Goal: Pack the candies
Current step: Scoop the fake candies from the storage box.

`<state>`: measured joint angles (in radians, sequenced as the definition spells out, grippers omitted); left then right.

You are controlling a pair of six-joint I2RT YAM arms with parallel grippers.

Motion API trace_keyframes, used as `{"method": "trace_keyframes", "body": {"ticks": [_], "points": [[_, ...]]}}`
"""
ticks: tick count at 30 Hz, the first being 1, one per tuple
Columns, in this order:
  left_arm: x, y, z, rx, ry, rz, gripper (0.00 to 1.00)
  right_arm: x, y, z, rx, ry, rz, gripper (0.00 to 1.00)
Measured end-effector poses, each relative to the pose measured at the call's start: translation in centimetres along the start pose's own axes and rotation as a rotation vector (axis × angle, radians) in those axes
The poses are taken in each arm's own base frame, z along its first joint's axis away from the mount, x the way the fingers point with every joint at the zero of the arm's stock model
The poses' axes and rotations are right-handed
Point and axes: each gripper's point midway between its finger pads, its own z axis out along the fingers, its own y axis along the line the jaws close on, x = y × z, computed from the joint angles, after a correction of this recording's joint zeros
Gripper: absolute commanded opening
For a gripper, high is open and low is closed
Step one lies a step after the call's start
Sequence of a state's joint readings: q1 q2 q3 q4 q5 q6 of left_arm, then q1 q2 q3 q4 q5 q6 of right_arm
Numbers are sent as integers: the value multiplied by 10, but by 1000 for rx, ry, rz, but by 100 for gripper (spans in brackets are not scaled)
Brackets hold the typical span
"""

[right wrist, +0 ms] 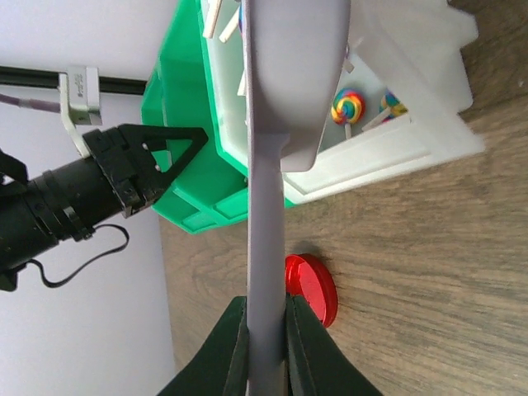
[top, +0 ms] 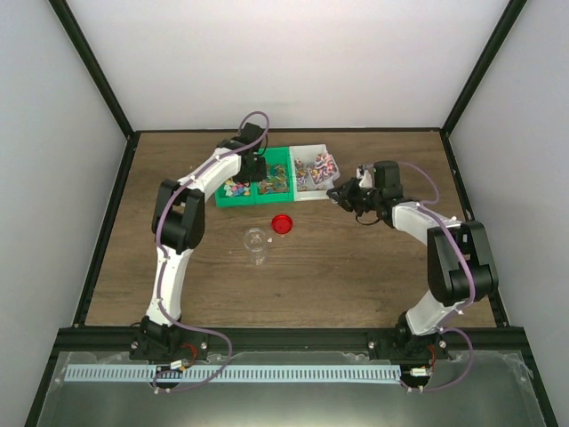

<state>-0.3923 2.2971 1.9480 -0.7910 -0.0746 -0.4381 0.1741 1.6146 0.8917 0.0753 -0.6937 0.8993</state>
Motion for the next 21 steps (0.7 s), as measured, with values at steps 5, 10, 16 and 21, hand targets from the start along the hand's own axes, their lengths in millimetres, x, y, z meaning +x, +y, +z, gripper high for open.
{"method": "trace_keyframes", "body": {"ticks": [5,10,16,21], "points": [[0,0,0,-1,1,1,4,3,-11,-2,33,18,9,1],[1,0,0,1,0,3,4,-16,-8,-18,-28,-17,27,1],[0,0,0,1,0,3,4,-4,-4,-2,5,25,0,1],[1,0,0,1,0,4,4,-5,-10,-8,36,25,-9,1]]}}
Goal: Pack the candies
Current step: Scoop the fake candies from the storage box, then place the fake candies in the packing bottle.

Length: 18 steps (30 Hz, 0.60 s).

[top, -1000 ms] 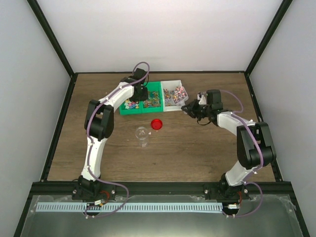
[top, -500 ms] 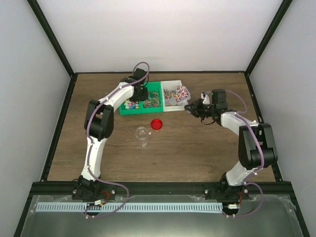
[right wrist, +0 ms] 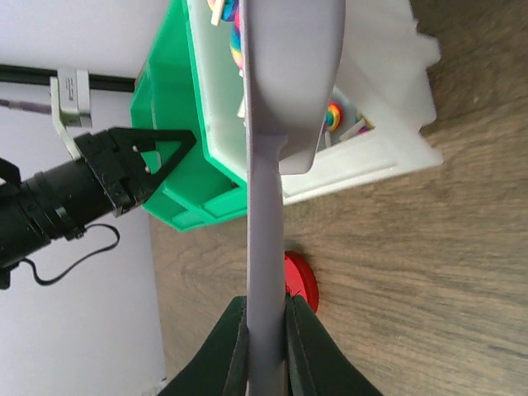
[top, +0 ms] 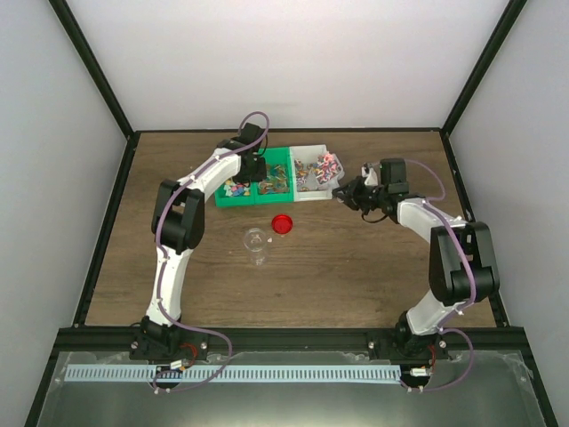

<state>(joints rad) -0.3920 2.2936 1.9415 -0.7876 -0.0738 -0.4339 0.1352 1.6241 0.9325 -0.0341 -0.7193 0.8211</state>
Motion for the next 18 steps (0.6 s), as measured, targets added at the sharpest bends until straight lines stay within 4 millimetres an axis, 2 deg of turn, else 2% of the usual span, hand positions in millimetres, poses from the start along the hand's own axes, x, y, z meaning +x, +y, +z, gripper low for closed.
{"method": "trace_keyframes", "body": {"ticks": [4,9,14,18], "points": [[0,0,0,1,0,0,4,-4,5,-2,9,-23,-22,1],[0,0,0,3,2,0,4,1,17,12,62,-1,-77,1],[0,0,0,3,2,0,4,-6,6,2,111,-16,-83,1],[0,0,0,5,3,0,4,-16,10,-3,141,-42,-115,1]]}}
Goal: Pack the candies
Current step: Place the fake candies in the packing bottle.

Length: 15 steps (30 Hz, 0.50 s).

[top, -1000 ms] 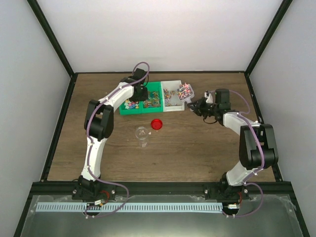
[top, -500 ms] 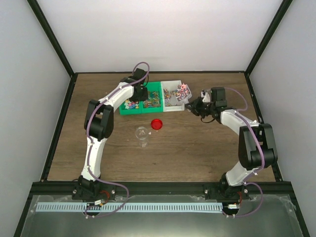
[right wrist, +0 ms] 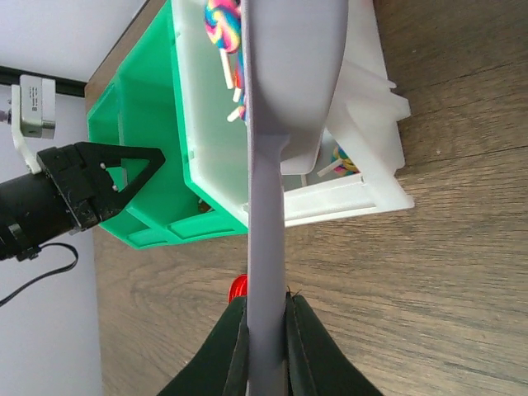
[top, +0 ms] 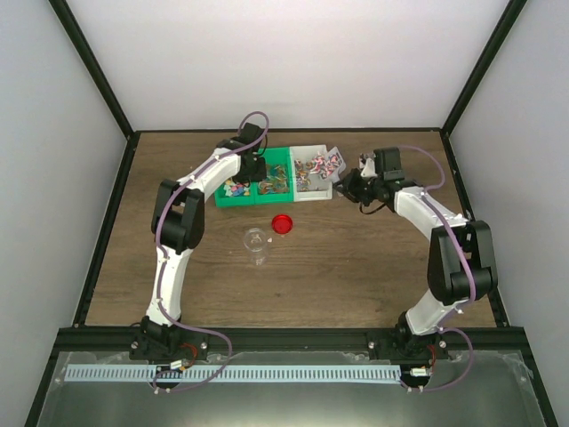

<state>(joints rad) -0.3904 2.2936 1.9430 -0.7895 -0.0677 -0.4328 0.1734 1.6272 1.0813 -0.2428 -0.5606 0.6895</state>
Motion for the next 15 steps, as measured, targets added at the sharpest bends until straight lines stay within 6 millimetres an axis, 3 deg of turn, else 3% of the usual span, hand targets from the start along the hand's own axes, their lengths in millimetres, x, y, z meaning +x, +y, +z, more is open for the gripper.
{"method": "trace_keyframes", "body": {"ticks": [11,15], "points": [[0,0,0,1,1,-1,4,0,2,-1,-26,8,-11,1],[0,1,0,1,1,-1,4,16,-7,2,-80,33,29,1]]}}
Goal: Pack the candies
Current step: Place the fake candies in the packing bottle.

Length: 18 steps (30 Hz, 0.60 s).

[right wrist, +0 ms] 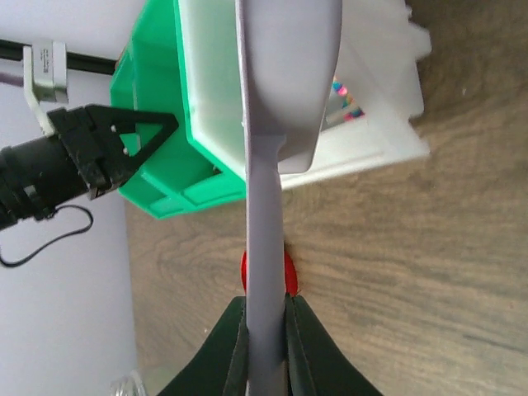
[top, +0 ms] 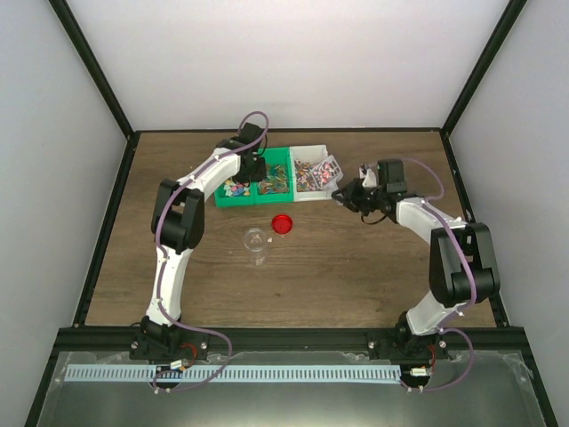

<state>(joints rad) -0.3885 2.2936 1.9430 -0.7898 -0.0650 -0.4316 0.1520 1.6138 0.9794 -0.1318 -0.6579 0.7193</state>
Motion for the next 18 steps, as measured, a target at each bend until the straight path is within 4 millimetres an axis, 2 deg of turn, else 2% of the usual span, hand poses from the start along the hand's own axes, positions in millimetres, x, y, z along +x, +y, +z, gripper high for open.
{"method": "trace_keyframes", "body": {"ticks": [3,11,18], "points": [[0,0,0,0,0,0,4,12,-4,-3,-55,17,29,1],[0,0,0,5,2,-1,4,11,11,-18,-234,1,40,1],[0,0,0,5,2,0,4,28,24,-26,-387,43,70,1]]}}
